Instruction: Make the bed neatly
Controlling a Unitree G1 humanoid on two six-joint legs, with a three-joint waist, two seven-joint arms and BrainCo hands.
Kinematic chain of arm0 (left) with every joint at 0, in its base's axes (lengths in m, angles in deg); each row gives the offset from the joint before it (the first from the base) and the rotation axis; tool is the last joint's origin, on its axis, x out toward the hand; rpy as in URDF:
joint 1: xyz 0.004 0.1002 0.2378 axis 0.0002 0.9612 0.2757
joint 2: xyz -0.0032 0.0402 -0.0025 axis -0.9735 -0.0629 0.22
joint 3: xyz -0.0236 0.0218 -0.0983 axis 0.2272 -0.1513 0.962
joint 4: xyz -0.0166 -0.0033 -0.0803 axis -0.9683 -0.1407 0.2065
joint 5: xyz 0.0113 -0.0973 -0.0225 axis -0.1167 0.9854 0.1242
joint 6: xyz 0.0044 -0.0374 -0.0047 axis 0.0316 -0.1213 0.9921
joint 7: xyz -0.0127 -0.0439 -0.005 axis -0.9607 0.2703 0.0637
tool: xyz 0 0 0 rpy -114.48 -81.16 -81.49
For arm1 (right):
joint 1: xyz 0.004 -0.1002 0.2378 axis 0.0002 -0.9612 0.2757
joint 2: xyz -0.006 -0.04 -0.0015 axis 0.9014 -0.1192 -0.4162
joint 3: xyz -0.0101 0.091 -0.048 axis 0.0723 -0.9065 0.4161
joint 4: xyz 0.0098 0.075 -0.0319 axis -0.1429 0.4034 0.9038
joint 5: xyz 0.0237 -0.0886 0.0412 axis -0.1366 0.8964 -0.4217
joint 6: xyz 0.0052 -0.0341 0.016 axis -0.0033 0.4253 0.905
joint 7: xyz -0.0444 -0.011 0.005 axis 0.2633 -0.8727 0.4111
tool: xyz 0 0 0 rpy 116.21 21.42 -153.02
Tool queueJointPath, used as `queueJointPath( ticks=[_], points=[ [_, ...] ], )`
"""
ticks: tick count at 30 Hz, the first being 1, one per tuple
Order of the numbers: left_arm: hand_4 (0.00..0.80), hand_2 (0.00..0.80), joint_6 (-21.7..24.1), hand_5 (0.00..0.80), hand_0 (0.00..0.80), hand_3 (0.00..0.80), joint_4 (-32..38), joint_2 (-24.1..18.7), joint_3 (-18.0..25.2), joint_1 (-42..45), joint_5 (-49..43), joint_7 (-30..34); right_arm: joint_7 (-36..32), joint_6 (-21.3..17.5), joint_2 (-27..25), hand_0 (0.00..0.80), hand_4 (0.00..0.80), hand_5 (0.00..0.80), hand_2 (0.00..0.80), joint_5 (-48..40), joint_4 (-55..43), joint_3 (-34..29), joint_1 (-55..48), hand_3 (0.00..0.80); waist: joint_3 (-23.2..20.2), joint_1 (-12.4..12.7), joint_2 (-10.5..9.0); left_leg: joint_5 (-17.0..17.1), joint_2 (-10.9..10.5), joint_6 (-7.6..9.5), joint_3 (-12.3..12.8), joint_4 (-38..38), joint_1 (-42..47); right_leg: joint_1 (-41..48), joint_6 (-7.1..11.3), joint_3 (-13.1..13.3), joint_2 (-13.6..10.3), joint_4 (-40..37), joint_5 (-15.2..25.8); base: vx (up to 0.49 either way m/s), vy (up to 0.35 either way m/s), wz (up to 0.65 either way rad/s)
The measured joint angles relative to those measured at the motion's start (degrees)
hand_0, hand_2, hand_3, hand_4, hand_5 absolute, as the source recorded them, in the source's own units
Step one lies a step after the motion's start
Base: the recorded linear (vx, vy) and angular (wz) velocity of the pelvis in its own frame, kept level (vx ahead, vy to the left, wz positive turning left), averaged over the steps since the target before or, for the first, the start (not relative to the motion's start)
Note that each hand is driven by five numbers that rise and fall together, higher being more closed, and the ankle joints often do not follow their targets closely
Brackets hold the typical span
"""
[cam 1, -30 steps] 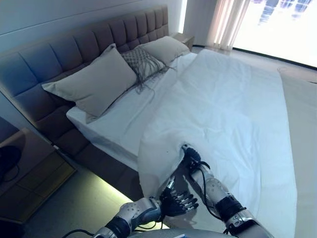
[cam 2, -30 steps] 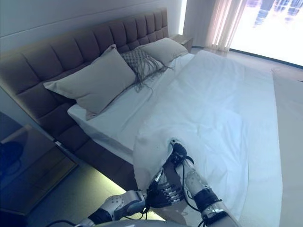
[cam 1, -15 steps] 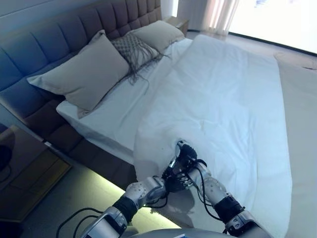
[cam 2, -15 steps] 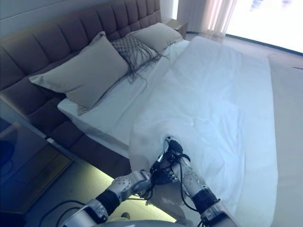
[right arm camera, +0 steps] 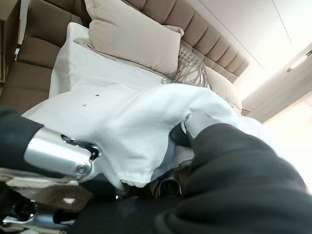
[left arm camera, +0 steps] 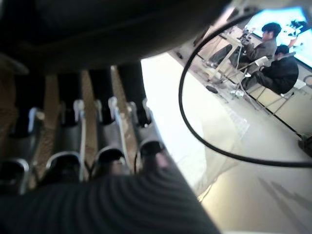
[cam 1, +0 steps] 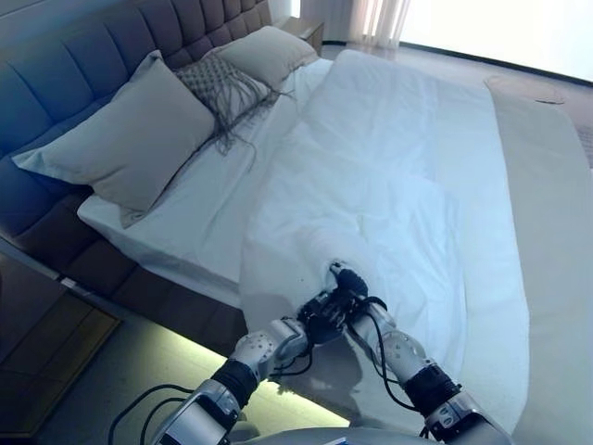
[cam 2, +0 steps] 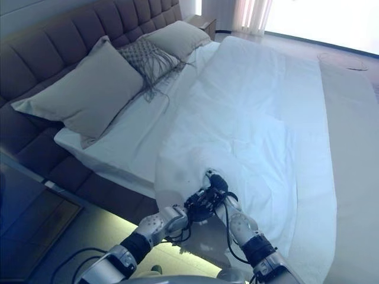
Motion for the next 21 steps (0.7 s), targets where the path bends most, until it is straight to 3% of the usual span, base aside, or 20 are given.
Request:
queueJointPath(
  ticks=[7, 16, 17, 18, 21],
  points=[
    [0.800, 0.800, -0.4, 0.800, 0.800, 0.800, -0.1, -0.4, 0.0, 0.5, -1.5, 1.5, -0.1, 0.4, -0.1, 0.800, 0.800, 0.800, 0.800, 0.0, 0.0, 0.4, 0.0, 0.800, 0.0, 0.1, 0.01, 0.1, 0.5, -0.26, 1.1, -1.1, 2.5, 1.4, -0.17, -0.2, 0.4, -0.3, 0.1, 0.047, -0.001, -0.07],
    [0.800, 0.800, -1.9, 0.800, 0.800, 0.800, 1.8, -0.5, 3.8, 5.0, -12.3, 4.7, -3.5, 2.1, -0.6, 0.800, 0.800, 0.800, 0.800, 0.0, 0.0, 1.0, -2.0, 0.800, -1.5, 0.3, 0.65, 0.2, 1.6, -0.47, 2.7, -3.0, 5.8, 3.1, -0.64, -0.2, 1.7, -1.4, 0.7, 0.010, -0.005, -0.09],
    [0.800, 0.800, -1.9, 0.800, 0.800, 0.800, 1.8, -0.5, 3.9, 5.3, -12.5, 4.7, -3.7, 2.4, -0.6, 0.264, 0.264, 0.264, 0.264, 0.3, 0.0, 1.0, -2.1, 0.264, -1.6, 0.3, 0.87, 0.2, 1.7, -0.47, 2.7, -3.1, 6.2, 3.3, -0.72, -0.2, 1.8, -1.5, 0.7, -0.010, 0.009, -0.09],
    [0.800, 0.800, -2.0, 0.800, 0.800, 0.800, 1.8, -0.5, 4.1, 5.6, -12.7, 4.7, -3.9, 2.8, -0.7, 0.000, 0.000, 0.000, 0.000, 0.7, 0.0, 1.1, -2.2, 0.000, -2.0, 0.3, 1.05, 0.2, 1.9, -0.47, 2.6, -3.2, 6.3, 3.4, -0.73, -0.2, 1.8, -1.5, 0.7, -0.015, 0.008, -0.07],
    [0.800, 0.800, -2.0, 0.800, 0.800, 0.800, 1.9, -0.5, 4.2, 6.7, -14.8, 5.1, -5.5, 3.9, -1.0, 0.000, 0.000, 0.000, 0.000, 1.2, 0.0, 1.2, -3.3, 0.000, -3.9, 0.2, 1.47, 0.2, 2.0, -0.47, 2.6, -3.5, 6.4, 3.4, -0.81, -0.2, 2.0, -1.9, 0.8, 0.000, 0.000, 0.00]
  ],
)
